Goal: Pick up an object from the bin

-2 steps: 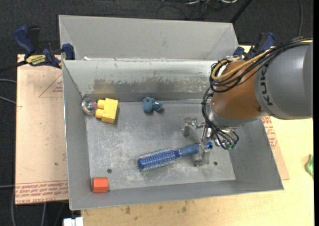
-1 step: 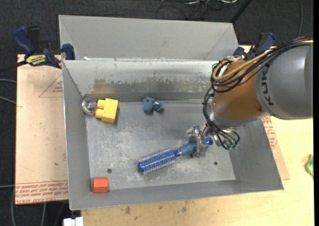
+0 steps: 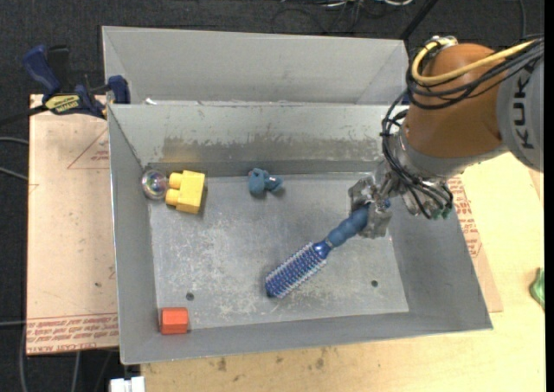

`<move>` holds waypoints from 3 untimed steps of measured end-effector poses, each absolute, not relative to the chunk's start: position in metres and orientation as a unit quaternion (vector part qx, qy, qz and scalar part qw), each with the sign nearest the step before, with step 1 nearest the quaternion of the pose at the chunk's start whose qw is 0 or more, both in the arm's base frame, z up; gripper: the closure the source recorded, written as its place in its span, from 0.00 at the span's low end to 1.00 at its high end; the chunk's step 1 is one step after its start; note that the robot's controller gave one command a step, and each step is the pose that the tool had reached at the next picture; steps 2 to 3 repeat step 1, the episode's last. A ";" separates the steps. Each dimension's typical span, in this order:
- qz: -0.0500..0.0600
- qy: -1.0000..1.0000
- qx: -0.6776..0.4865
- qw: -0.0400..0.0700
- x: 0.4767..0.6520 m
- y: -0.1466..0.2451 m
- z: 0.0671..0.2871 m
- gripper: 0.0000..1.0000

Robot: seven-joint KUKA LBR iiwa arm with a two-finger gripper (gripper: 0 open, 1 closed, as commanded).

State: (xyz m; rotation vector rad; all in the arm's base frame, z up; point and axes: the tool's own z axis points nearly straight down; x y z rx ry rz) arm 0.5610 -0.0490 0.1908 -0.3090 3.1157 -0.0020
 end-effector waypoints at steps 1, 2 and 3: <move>-0.001 0.995 -0.095 0.006 0.552 -0.040 0.292 1.00; -0.001 0.995 -0.095 0.006 0.552 -0.040 0.292 1.00; -0.001 0.995 -0.095 0.006 0.552 -0.040 0.292 1.00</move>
Offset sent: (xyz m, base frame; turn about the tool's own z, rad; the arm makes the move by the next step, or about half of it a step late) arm -0.0111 0.0087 0.0966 0.0083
